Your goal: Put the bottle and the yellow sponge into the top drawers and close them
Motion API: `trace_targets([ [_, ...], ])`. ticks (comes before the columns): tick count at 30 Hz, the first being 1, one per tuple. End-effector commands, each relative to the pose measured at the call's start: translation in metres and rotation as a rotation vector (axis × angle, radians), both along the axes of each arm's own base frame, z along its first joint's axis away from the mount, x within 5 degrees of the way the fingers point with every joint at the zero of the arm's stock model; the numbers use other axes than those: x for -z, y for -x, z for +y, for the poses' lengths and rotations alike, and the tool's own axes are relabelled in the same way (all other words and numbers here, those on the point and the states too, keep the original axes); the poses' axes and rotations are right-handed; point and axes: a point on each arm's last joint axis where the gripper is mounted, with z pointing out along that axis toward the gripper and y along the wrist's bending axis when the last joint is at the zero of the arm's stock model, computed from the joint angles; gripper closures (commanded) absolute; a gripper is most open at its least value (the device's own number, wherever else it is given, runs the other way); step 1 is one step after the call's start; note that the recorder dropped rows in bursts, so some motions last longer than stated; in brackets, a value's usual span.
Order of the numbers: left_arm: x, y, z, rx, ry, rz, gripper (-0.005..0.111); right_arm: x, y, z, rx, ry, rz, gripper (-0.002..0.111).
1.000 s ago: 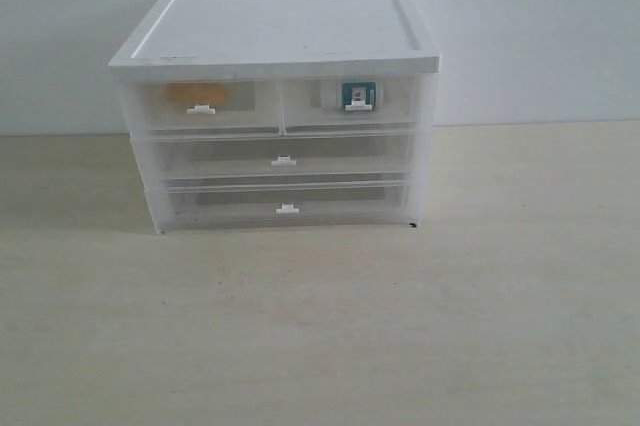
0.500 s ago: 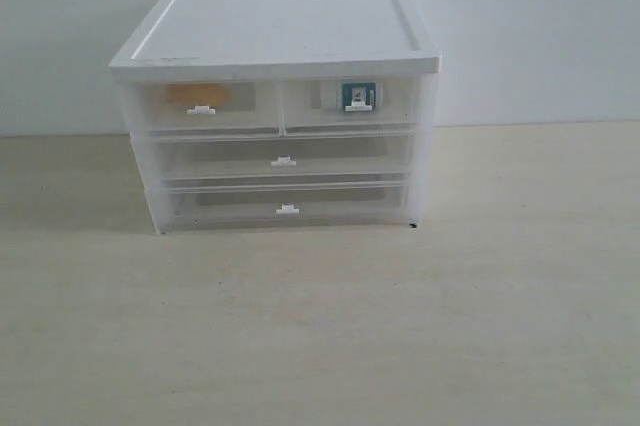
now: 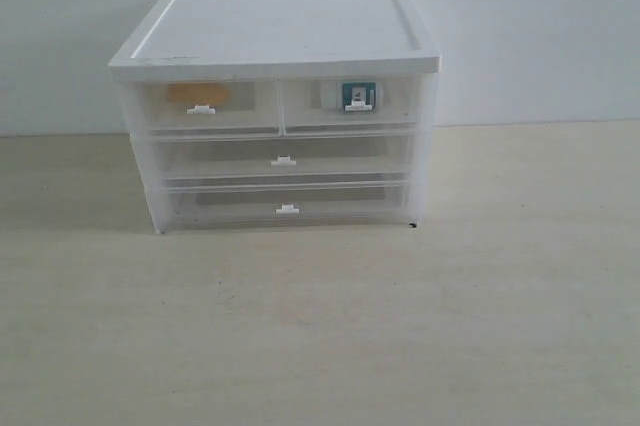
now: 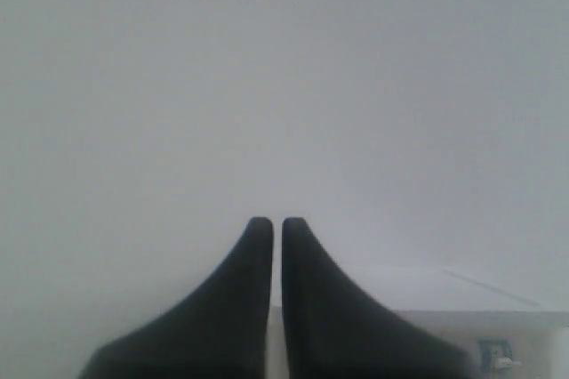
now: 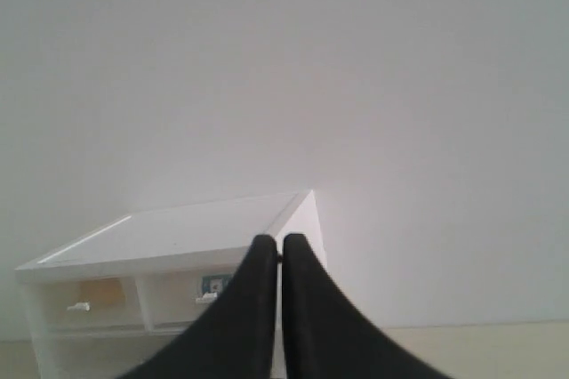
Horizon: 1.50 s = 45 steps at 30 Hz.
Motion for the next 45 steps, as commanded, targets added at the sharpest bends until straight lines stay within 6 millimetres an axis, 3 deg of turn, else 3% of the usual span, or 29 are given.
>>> trace_targets([
  [1, 0.001, 0.000, 0.000, 0.002, 0.010, 0.011, 0.103, 0.001, 0.000, 0.000, 0.002, 0.000, 0.001, 0.108],
  [27, 0.001, 0.000, 0.000, 0.002, 0.010, 0.013, 0.103, 0.001, 0.000, 0.000, 0.003, 0.002, 0.000, 0.108],
  [45, 0.017, -0.006, 0.004, -0.094, -0.103, 0.105, 0.103, 0.001, 0.000, 0.000, 0.003, 0.002, 0.000, 0.108],
])
